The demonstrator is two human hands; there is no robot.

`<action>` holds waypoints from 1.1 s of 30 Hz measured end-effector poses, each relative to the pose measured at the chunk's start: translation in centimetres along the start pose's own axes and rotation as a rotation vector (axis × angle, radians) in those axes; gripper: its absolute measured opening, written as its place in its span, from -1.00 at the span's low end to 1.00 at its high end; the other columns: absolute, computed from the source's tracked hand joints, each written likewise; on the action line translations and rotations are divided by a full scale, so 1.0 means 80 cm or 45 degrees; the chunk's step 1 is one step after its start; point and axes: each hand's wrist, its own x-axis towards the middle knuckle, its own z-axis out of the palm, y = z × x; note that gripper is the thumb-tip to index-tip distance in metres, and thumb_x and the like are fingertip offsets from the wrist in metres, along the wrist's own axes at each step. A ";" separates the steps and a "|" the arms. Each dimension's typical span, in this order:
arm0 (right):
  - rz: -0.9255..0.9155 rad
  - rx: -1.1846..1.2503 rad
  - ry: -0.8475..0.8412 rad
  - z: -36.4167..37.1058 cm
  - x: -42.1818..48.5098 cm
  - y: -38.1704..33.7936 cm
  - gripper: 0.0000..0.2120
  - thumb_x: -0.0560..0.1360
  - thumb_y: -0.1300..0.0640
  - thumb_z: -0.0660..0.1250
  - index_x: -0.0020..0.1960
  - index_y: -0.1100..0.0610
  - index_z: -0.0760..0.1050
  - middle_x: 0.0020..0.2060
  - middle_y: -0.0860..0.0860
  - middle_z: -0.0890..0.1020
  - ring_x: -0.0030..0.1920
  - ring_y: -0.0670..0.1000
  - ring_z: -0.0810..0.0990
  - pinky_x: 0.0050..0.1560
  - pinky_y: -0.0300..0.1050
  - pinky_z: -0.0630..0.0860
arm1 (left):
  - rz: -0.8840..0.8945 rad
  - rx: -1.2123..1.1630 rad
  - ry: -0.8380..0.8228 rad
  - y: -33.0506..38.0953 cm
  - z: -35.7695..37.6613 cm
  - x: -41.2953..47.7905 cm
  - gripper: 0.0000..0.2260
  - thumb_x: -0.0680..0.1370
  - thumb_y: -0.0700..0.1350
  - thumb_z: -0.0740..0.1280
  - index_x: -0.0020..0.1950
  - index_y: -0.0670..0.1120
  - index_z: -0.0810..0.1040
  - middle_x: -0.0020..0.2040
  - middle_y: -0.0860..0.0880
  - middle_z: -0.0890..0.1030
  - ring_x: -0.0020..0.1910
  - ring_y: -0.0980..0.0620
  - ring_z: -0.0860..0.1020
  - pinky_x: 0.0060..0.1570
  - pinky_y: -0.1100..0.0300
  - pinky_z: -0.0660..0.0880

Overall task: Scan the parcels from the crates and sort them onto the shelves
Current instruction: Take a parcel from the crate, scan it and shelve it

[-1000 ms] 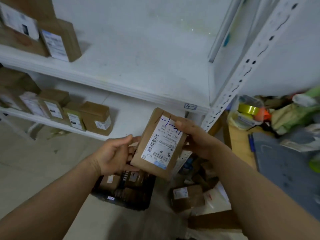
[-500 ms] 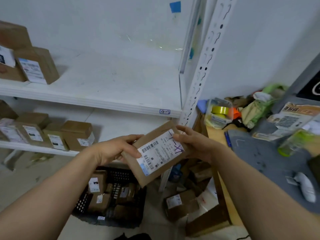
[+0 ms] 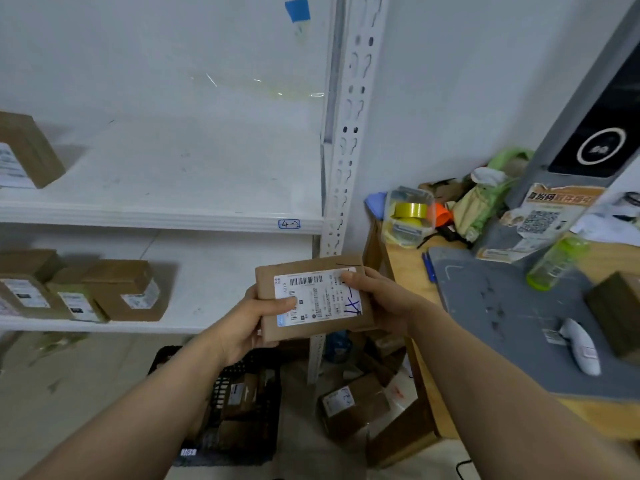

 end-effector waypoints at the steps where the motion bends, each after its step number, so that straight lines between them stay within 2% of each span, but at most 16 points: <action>1: 0.028 0.013 0.005 -0.003 -0.003 0.003 -0.35 0.42 -0.14 0.53 0.42 -0.02 0.39 0.20 0.17 0.66 0.17 0.21 0.66 0.19 0.25 0.58 | -0.017 -0.020 0.026 -0.002 0.008 0.003 -0.21 0.20 0.11 0.61 0.39 0.08 0.46 0.15 -0.05 0.71 0.22 -0.15 0.62 0.21 -0.23 0.53; 4: 0.126 0.029 0.038 -0.019 -0.014 0.015 -0.51 0.51 -0.13 0.42 0.38 0.00 0.46 0.20 0.16 0.67 0.20 0.22 0.65 0.31 0.29 0.49 | -0.073 -0.030 0.043 -0.006 0.028 0.013 -0.41 0.29 0.12 0.50 0.31 0.03 0.57 0.12 -0.08 0.72 0.19 -0.17 0.62 0.10 -0.13 0.53; 6: 0.180 0.039 0.046 -0.033 -0.022 0.025 -0.53 0.52 -0.15 0.40 0.36 0.01 0.49 0.18 0.13 0.68 0.26 0.23 0.61 0.35 0.30 0.45 | -0.097 -0.040 0.023 -0.011 0.043 0.022 -0.46 0.32 0.09 0.51 0.27 -0.02 0.62 0.13 -0.10 0.72 0.19 -0.18 0.64 0.22 -0.19 0.52; 8: 0.218 0.036 0.103 -0.046 -0.030 0.032 -0.56 0.53 -0.16 0.40 0.33 0.00 0.52 0.13 0.09 0.71 0.21 0.19 0.65 0.27 0.25 0.52 | -0.119 -0.020 0.037 -0.015 0.061 0.031 -0.53 0.37 0.02 0.53 0.26 -0.07 0.64 0.11 -0.11 0.72 0.17 -0.17 0.65 0.31 -0.20 0.50; 9: 0.227 0.027 0.158 -0.052 -0.033 0.036 -0.58 0.53 -0.17 0.40 0.31 0.00 0.53 0.10 0.07 0.72 0.16 0.16 0.67 0.18 0.19 0.57 | -0.124 0.009 0.057 -0.018 0.068 0.036 -0.55 0.39 -0.01 0.53 0.26 -0.08 0.64 0.09 -0.11 0.73 0.15 -0.16 0.67 0.28 -0.17 0.52; 11: 0.194 0.025 0.374 -0.067 -0.035 0.045 -0.61 0.55 -0.18 0.37 0.25 0.04 0.53 0.04 0.06 0.71 0.06 0.12 0.67 0.01 0.07 0.59 | -0.115 0.069 0.121 -0.025 0.080 0.049 -0.44 0.33 0.02 0.57 0.30 -0.09 0.59 0.05 -0.08 0.74 0.08 -0.13 0.69 0.09 -0.08 0.60; 13: 0.135 -0.030 0.703 -0.090 -0.032 0.060 -0.61 0.58 -0.16 0.33 0.22 0.12 0.51 0.08 0.07 0.64 0.01 0.07 0.61 0.02 0.04 0.55 | -0.125 0.101 0.194 -0.036 0.087 0.063 -0.28 0.25 0.09 0.61 0.35 -0.07 0.50 0.04 -0.05 0.74 0.03 -0.09 0.71 -0.11 0.02 0.60; 15: 0.165 -0.256 1.026 -0.125 -0.030 0.084 -0.64 0.61 -0.06 0.32 0.29 0.14 0.46 0.12 0.08 0.57 0.04 0.07 0.55 0.09 0.06 0.52 | -0.119 0.088 0.259 -0.045 0.094 0.072 -0.37 0.33 0.04 0.60 0.34 -0.08 0.52 0.01 -0.04 0.75 -0.01 -0.08 0.72 -0.17 0.06 0.60; 17: 0.323 -0.469 1.186 -0.158 -0.032 0.111 -0.56 0.56 0.03 0.36 0.37 0.15 0.39 0.21 0.15 0.53 0.16 0.18 0.54 0.20 0.14 0.53 | -0.126 0.050 0.294 -0.051 0.103 0.077 -0.48 0.39 -0.03 0.58 0.31 -0.10 0.55 0.00 -0.05 0.75 -0.04 -0.08 0.73 -0.13 0.02 0.63; 19: 0.497 -0.558 1.214 -0.184 -0.036 0.137 -0.43 0.46 0.03 0.42 0.38 0.17 0.30 0.28 0.21 0.45 0.21 0.26 0.50 0.21 0.19 0.54 | -0.144 0.056 0.325 -0.056 0.112 0.079 -0.47 0.39 -0.04 0.59 0.30 -0.09 0.55 0.00 -0.05 0.75 -0.04 -0.08 0.73 -0.05 -0.05 0.66; 21: 0.594 -0.575 1.169 -0.198 -0.040 0.156 -0.38 0.49 0.02 0.42 0.41 0.21 0.24 0.24 0.24 0.43 0.16 0.26 0.50 0.13 0.16 0.55 | -0.151 0.070 0.335 -0.063 0.120 0.082 -0.50 0.40 -0.04 0.59 0.29 -0.07 0.56 0.02 -0.05 0.75 -0.03 -0.09 0.73 -0.01 -0.09 0.67; 25: 0.619 -0.668 1.011 -0.211 -0.042 0.182 -0.48 0.62 0.14 0.27 0.49 0.32 0.21 -0.07 0.14 0.48 -0.21 0.06 0.48 -0.31 -0.07 0.44 | -0.157 0.092 0.345 -0.072 0.136 0.085 -0.46 0.38 -0.05 0.61 0.31 -0.06 0.53 0.04 -0.04 0.74 -0.01 -0.07 0.72 -0.05 -0.06 0.68; 27: 0.629 -0.737 0.973 -0.216 -0.040 0.189 -0.54 0.63 0.19 0.24 0.47 0.33 0.27 -0.19 0.09 0.47 -0.28 0.03 0.47 -0.40 -0.13 0.40 | -0.164 0.111 0.357 -0.078 0.140 0.088 -0.44 0.37 -0.05 0.62 0.32 -0.07 0.52 0.04 -0.04 0.74 -0.01 -0.06 0.73 -0.06 -0.06 0.68; 29: 0.649 -0.765 0.938 -0.221 -0.039 0.194 -0.53 0.62 0.19 0.23 0.48 0.32 0.28 -0.21 0.09 0.47 -0.28 0.03 0.47 -0.39 -0.13 0.42 | -0.173 0.122 0.361 -0.084 0.143 0.092 -0.39 0.35 -0.03 0.63 0.34 -0.06 0.50 0.05 -0.03 0.74 -0.02 -0.05 0.73 -0.10 -0.03 0.69; 33: 0.636 -0.800 0.879 -0.227 -0.042 0.201 -0.54 0.58 0.17 0.30 0.44 0.28 0.35 -0.08 0.11 0.51 -0.16 0.07 0.51 -0.21 -0.06 0.51 | -0.197 0.155 0.395 -0.094 0.150 0.093 -0.27 0.27 0.03 0.66 0.36 -0.04 0.46 0.06 -0.01 0.73 -0.02 -0.04 0.73 -0.13 -0.01 0.69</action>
